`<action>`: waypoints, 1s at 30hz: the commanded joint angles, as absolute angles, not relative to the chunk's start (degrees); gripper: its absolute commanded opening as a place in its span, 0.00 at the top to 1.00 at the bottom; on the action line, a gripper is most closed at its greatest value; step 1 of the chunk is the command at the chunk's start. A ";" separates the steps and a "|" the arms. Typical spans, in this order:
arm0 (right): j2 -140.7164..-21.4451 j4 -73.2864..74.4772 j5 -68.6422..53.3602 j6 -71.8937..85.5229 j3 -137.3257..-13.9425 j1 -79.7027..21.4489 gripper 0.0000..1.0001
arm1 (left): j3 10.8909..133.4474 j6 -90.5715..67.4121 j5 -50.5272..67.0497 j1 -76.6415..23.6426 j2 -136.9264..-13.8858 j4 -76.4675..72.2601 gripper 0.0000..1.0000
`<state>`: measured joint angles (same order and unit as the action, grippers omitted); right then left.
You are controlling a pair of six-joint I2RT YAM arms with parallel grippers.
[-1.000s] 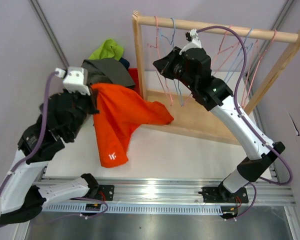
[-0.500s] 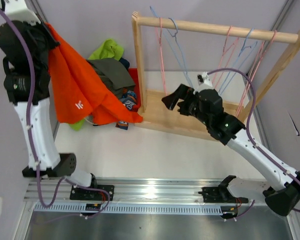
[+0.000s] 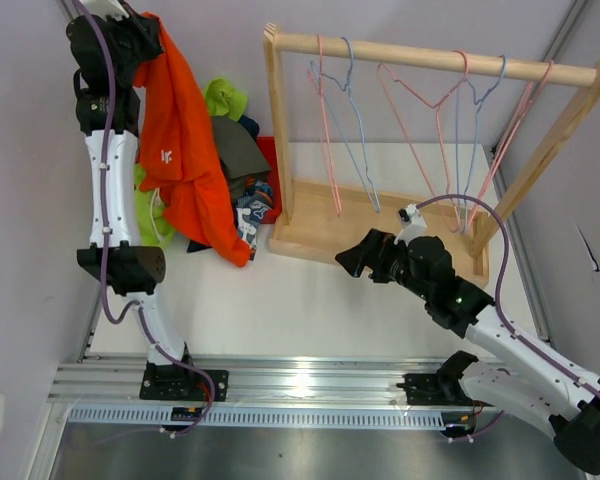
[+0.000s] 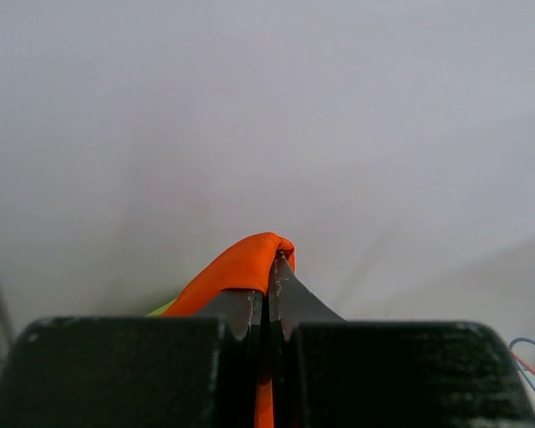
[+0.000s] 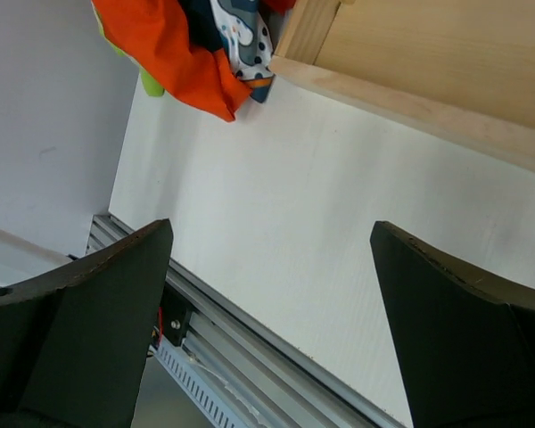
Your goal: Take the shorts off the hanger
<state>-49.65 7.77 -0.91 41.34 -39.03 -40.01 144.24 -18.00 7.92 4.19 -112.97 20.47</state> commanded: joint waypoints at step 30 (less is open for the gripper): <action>-30.76 20.12 8.70 39.11 -42.80 -43.16 0.01 | 93.96 -14.06 7.91 -1.58 -75.09 18.80 0.01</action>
<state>-31.05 18.24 5.91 41.12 -39.29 -42.92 91.02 -15.35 6.44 -1.65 -82.74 16.05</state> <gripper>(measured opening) 0.993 0.993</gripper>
